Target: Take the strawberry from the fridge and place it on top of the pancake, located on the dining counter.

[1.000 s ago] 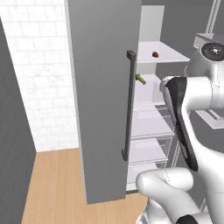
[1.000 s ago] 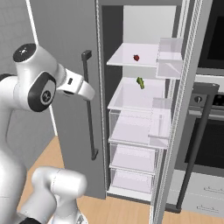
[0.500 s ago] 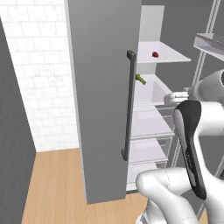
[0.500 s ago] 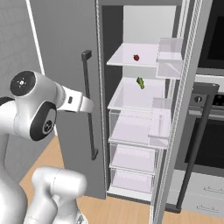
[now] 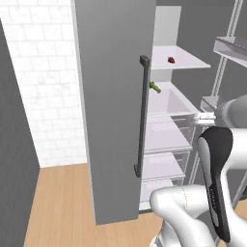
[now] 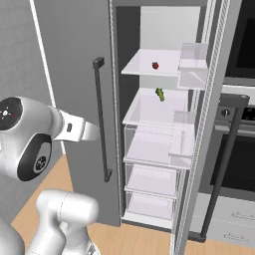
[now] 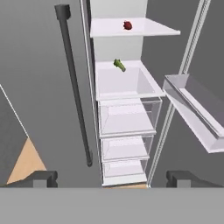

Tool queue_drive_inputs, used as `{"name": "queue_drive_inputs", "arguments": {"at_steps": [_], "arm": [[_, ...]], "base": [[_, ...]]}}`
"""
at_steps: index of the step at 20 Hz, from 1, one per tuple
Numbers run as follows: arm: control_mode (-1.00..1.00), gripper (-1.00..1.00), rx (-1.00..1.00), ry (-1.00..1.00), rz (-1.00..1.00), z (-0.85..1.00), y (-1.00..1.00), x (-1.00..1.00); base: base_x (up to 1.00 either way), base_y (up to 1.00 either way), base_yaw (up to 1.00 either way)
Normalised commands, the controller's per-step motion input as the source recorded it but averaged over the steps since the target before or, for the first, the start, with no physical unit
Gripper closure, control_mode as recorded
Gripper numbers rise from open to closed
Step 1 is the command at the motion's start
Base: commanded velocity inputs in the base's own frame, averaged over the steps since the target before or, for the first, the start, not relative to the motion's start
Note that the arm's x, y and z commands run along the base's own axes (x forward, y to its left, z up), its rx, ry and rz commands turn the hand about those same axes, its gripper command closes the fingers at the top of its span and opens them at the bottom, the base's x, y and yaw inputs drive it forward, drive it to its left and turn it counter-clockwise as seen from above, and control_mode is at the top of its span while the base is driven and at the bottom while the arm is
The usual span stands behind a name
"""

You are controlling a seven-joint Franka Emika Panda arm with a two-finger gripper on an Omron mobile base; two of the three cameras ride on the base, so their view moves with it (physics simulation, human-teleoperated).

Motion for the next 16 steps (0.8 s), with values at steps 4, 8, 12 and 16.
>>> {"name": "queue_drive_inputs", "arguments": {"at_steps": [4,8,12,16], "arm": [[1.00,-1.00,0.00,0.00,0.00,0.00,0.00,0.00],[1.00,-1.00,0.00,0.00,0.00,0.00,0.00,0.00],[1.00,-1.00,0.00,0.00,0.00,0.00,0.00,0.00],[1.00,-1.00,0.00,0.00,0.00,0.00,0.00,0.00]], "base": [[0.08,0.00,0.00],[0.56,-0.20,0.00],[0.69,-0.23,-0.02],[0.46,-0.44,0.00]]}}
